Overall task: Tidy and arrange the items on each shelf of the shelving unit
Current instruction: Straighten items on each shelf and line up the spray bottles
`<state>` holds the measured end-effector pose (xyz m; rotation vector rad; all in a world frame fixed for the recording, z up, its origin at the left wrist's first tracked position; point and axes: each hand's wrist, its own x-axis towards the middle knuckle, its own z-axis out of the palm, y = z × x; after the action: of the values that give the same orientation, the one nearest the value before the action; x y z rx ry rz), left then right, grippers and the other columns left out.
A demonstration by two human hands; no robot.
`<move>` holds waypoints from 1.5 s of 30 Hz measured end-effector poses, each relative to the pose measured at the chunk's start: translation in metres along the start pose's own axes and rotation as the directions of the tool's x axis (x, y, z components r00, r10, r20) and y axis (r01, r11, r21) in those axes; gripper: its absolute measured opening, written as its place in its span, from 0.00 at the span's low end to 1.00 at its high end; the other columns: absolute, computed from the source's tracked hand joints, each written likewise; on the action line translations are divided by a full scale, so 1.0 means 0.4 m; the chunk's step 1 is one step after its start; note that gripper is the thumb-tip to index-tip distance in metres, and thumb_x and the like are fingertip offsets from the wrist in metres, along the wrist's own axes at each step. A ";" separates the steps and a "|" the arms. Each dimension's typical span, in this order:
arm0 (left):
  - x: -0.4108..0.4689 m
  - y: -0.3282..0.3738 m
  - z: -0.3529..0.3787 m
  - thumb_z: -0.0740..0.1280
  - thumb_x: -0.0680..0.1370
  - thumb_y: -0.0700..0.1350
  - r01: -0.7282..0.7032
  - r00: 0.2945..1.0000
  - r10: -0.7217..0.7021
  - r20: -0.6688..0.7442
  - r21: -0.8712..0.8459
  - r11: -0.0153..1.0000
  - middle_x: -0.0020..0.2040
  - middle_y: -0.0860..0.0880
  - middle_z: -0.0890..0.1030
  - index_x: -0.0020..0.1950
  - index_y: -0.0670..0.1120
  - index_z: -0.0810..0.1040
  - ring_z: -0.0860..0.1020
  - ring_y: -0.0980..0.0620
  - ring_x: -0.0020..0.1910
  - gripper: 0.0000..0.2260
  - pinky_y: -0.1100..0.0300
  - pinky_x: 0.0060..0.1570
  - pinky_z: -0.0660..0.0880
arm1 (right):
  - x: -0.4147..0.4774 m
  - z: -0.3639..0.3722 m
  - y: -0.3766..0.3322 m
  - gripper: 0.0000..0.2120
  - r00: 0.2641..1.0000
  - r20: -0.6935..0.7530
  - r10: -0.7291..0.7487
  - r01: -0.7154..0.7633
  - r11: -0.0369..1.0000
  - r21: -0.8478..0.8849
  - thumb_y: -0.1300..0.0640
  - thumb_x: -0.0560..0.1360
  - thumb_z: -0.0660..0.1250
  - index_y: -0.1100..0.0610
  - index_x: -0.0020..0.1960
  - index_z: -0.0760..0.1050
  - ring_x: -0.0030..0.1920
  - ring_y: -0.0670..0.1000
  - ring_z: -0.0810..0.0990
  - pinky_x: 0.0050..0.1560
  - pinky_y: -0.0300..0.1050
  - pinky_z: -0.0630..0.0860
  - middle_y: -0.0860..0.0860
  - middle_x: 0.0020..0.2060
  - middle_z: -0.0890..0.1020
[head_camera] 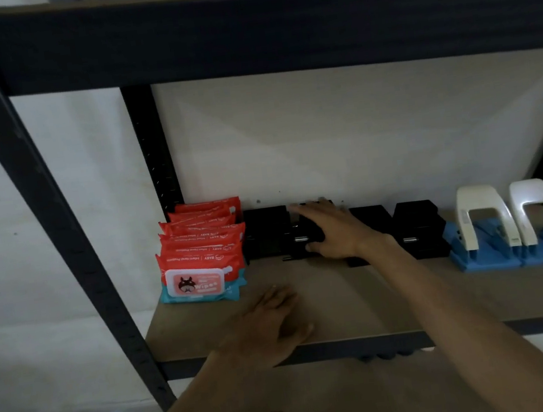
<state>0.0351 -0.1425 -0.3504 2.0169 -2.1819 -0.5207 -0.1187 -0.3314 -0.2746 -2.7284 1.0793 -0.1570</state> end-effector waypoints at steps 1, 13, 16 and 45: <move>0.009 0.010 0.007 0.53 0.80 0.67 -0.003 1.000 0.003 -0.014 -0.005 1.000 0.80 0.60 0.44 0.82 0.54 0.49 0.40 0.60 0.78 0.34 0.56 0.75 0.44 | -0.027 -0.016 0.021 0.42 0.999 -0.042 0.017 -0.017 1.000 -0.018 0.45 0.77 0.69 0.36 0.80 0.44 0.80 0.55 0.41 0.77 0.65 0.41 0.51 0.81 0.49; 0.125 0.114 0.055 0.54 0.80 0.67 -0.056 0.997 0.055 -0.056 -0.011 0.998 0.82 0.55 0.46 0.82 0.53 0.50 0.41 0.57 0.79 0.34 0.60 0.75 0.37 | -0.161 0.027 0.301 0.35 0.960 0.110 0.256 -0.256 0.967 -0.012 0.41 0.76 0.68 0.40 0.78 0.55 0.79 0.62 0.47 0.78 0.62 0.48 0.57 0.80 0.52; 0.122 0.115 0.053 0.54 0.80 0.67 -0.053 0.996 0.053 -0.071 0.008 0.999 0.82 0.55 0.46 0.82 0.54 0.51 0.41 0.58 0.79 0.34 0.60 0.75 0.37 | -0.141 0.039 0.306 0.29 0.975 0.032 0.220 -0.221 0.975 0.016 0.44 0.78 0.67 0.45 0.76 0.62 0.79 0.59 0.50 0.79 0.57 0.44 0.56 0.78 0.60; 0.197 0.349 0.124 0.53 0.82 0.64 -0.025 0.997 0.017 -0.078 -0.100 0.995 0.82 0.54 0.47 0.82 0.51 0.51 0.44 0.54 0.80 0.32 0.59 0.75 0.40 | -0.381 -0.088 0.391 0.25 0.918 -0.332 0.218 -0.235 0.972 -0.013 0.46 0.77 0.69 0.44 0.73 0.70 0.80 0.58 0.43 0.77 0.63 0.43 0.57 0.79 0.56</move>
<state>-0.1202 -0.2047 -0.3613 1.9278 -2.0857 -0.5304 -0.3398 -0.3435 -0.2794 -2.6538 1.4979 -0.5726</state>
